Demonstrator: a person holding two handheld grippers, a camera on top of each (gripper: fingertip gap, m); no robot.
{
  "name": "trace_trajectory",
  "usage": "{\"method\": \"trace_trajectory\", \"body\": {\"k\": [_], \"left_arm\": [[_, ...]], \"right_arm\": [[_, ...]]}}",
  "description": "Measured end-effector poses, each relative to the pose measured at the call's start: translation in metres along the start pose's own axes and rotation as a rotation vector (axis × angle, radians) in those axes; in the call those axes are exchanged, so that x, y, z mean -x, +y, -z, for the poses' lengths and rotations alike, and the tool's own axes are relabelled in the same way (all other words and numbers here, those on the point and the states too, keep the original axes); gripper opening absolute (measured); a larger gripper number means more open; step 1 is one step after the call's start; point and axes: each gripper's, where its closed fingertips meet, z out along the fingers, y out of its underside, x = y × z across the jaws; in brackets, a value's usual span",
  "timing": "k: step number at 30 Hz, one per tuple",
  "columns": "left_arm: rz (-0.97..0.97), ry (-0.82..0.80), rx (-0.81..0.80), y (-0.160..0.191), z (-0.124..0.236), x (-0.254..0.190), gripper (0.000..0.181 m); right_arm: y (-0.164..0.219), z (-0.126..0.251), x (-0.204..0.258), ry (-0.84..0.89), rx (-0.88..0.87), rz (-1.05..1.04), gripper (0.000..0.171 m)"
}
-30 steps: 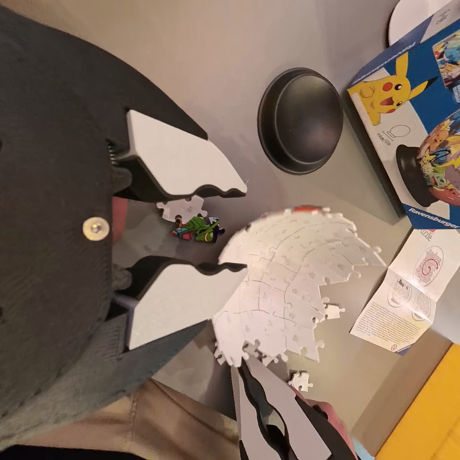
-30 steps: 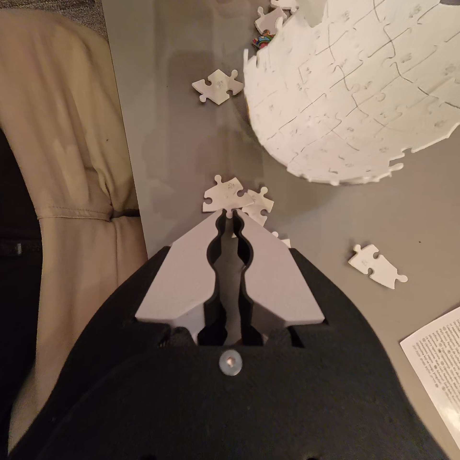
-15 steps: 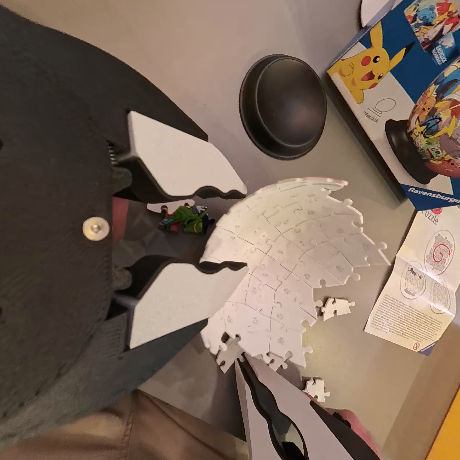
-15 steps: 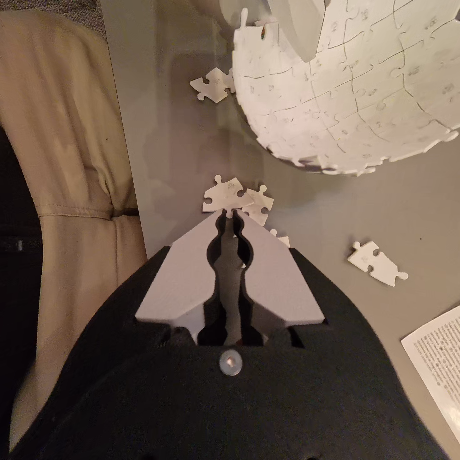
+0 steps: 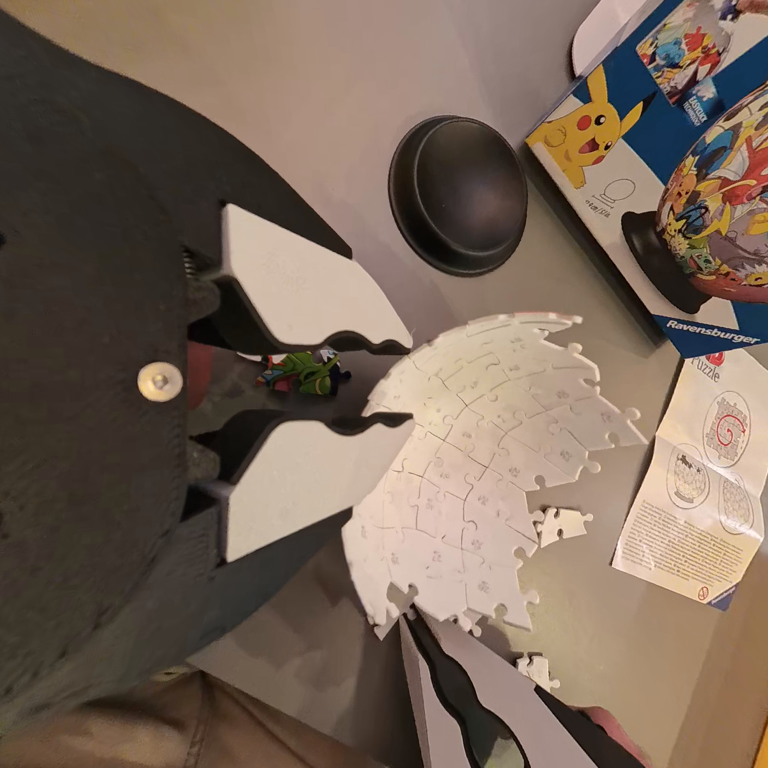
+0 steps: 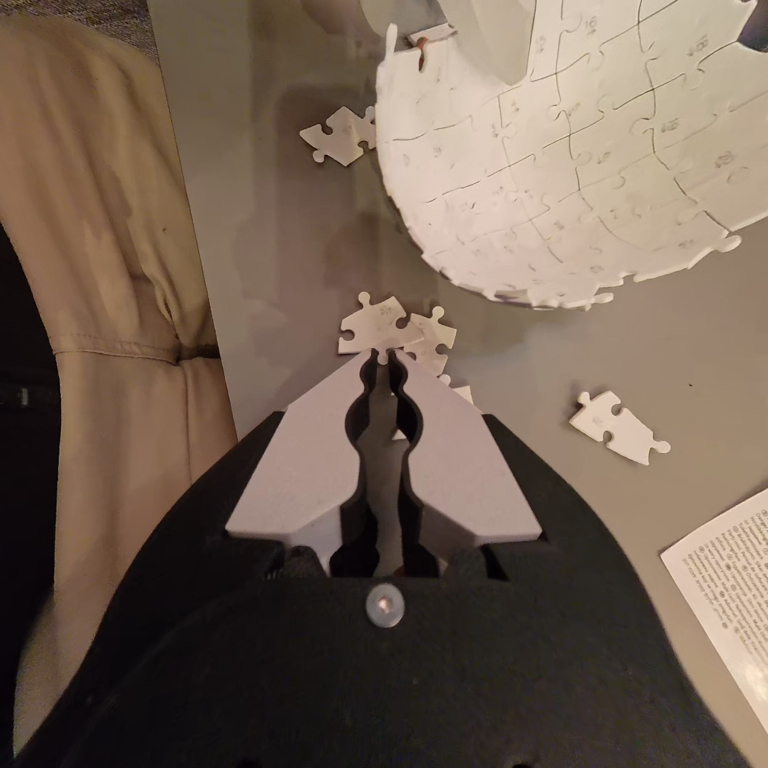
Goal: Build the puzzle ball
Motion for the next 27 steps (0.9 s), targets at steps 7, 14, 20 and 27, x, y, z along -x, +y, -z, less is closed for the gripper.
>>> {"method": "trace_trajectory", "body": {"k": [7, 14, 20, 27], "left_arm": [[-0.010, -0.015, -0.008, -0.002, -0.003, -0.002, 0.020], [-0.014, -0.069, -0.051, -0.009, 0.000, -0.002, 0.006], [-0.025, -0.128, -0.083, -0.014, 0.002, -0.005, 0.004], [-0.024, -0.192, -0.145, -0.020, 0.008, -0.002, 0.003]], "right_arm": [[0.005, 0.005, -0.004, 0.008, 0.025, -0.021, 0.014], [0.003, 0.030, -0.014, -0.135, -0.061, -0.405, 0.032], [-0.029, 0.023, -0.014, -0.244, -0.214, -0.732, 0.032], [-0.023, 0.009, -0.032, -0.176, -0.239, -0.887, 0.024]]}}
